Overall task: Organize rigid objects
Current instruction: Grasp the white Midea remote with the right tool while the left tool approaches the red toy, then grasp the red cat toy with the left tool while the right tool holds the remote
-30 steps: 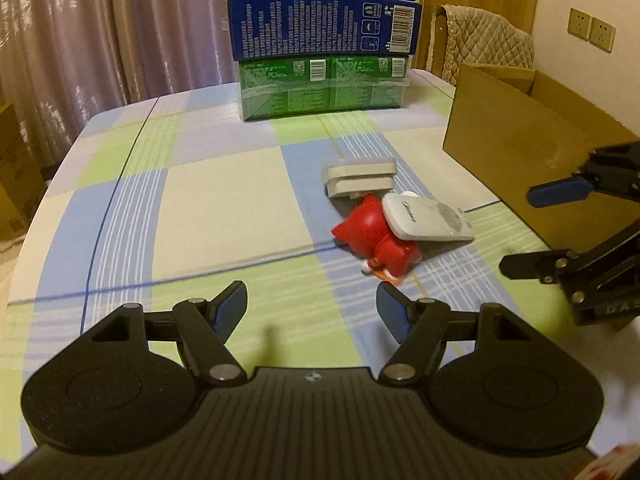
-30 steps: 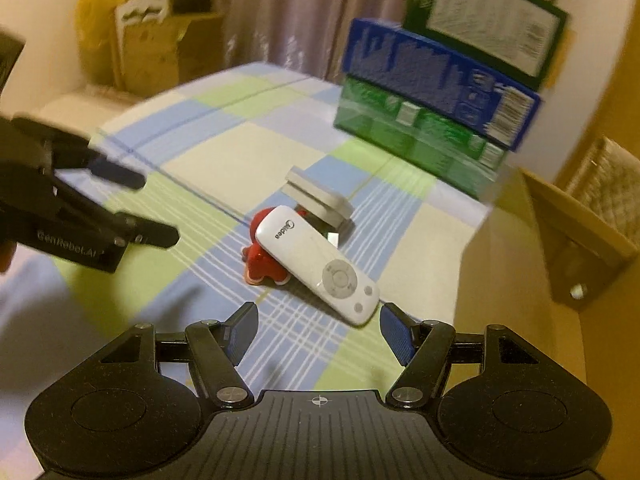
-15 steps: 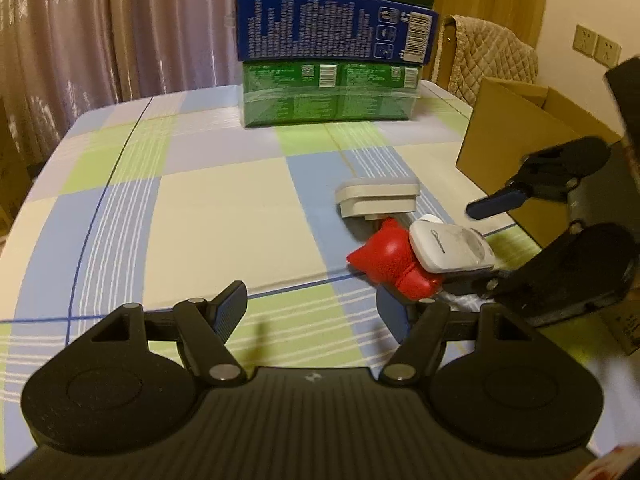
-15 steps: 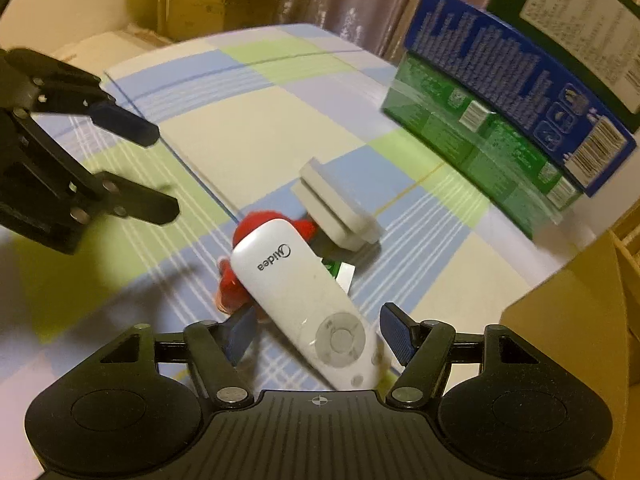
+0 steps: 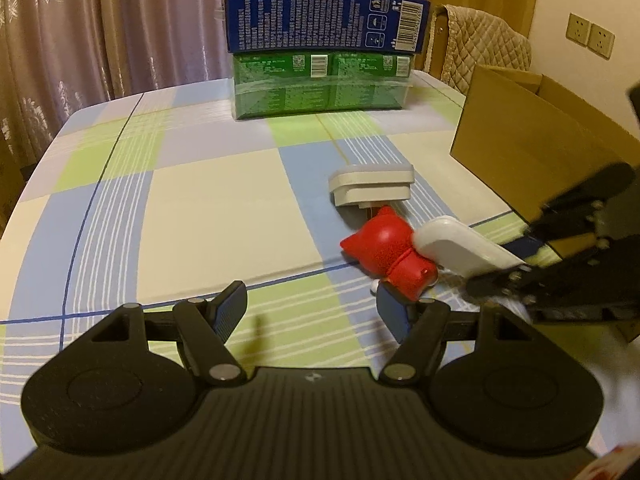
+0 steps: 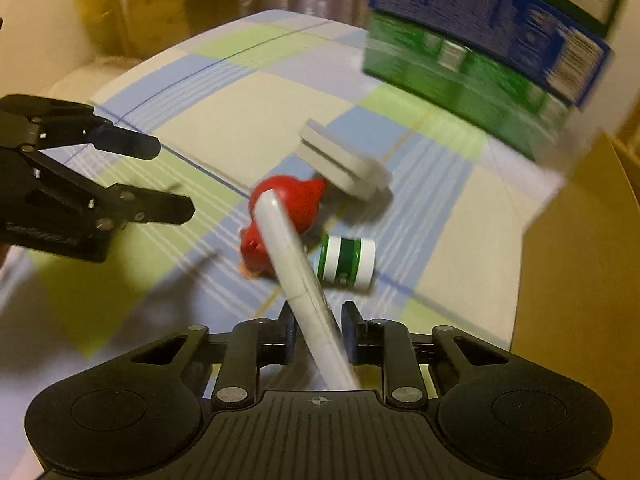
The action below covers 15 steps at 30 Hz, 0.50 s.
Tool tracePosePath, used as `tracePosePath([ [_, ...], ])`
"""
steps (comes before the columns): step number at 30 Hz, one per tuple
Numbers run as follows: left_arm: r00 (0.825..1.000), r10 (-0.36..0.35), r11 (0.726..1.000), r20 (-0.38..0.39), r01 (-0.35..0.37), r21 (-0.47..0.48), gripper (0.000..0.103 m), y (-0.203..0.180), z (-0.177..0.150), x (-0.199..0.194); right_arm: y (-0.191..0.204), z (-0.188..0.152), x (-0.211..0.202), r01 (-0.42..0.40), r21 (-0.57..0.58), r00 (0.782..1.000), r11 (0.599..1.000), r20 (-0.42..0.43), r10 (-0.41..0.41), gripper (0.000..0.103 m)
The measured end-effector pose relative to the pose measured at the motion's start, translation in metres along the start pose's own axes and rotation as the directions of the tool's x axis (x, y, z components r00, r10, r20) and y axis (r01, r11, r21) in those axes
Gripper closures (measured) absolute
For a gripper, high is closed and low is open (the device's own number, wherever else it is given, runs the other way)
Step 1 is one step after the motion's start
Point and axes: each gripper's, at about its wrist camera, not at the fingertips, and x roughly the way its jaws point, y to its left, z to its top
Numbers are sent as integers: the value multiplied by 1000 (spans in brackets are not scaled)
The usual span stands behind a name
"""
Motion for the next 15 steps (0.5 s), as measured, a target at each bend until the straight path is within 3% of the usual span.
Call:
tracePosePath([
  [5, 1000, -6, 1000, -1, 6, -4, 36, 0, -1, 0, 2, -21, -18, 21, 170, 1000, 985, -13, -19, 90],
  [9, 1000, -29, 1000, -3, 29, -8, 36, -3, -2, 2, 0, -38, -32, -16, 286, 997, 958, 72, -4, 89],
  [15, 997, -75, 997, 22, 75, -29, 36, -11, -2, 5, 5, -43, -28, 21, 256, 991, 966, 119, -53, 89],
])
